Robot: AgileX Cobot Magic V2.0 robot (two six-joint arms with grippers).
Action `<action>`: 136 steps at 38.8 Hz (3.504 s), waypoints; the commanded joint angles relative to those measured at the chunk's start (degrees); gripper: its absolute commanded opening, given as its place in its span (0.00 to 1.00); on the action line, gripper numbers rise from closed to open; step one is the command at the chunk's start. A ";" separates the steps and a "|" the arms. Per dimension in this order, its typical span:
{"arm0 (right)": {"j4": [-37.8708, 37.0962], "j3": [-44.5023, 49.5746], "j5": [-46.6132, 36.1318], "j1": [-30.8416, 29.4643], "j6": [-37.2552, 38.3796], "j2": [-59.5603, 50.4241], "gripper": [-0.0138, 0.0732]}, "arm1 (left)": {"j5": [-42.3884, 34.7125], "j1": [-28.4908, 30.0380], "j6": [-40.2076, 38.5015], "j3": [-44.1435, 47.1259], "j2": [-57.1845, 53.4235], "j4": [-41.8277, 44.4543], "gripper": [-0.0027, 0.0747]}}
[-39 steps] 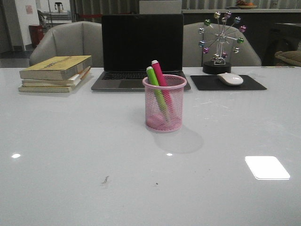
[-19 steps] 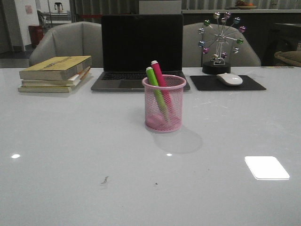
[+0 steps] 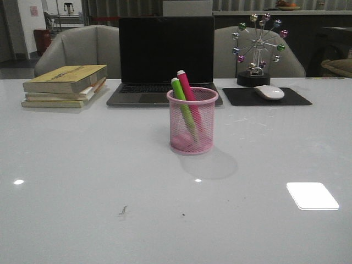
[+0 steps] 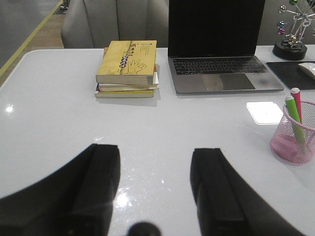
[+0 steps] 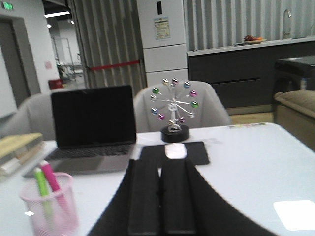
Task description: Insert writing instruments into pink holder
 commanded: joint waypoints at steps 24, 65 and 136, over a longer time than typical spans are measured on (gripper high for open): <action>-9.47 8.32 -6.77 5.03 -0.38 -0.83 0.19 | -4.73 0.11 -0.15 -1.63 0.26 -0.97 0.56; -9.47 8.32 2.51 5.03 -0.38 -0.77 0.19 | -4.73 0.11 -0.15 -1.63 0.26 -0.97 0.56; -9.47 8.32 2.64 5.03 -0.38 -0.77 0.19 | -22.63 0.11 -0.15 17.78 -28.42 3.47 0.16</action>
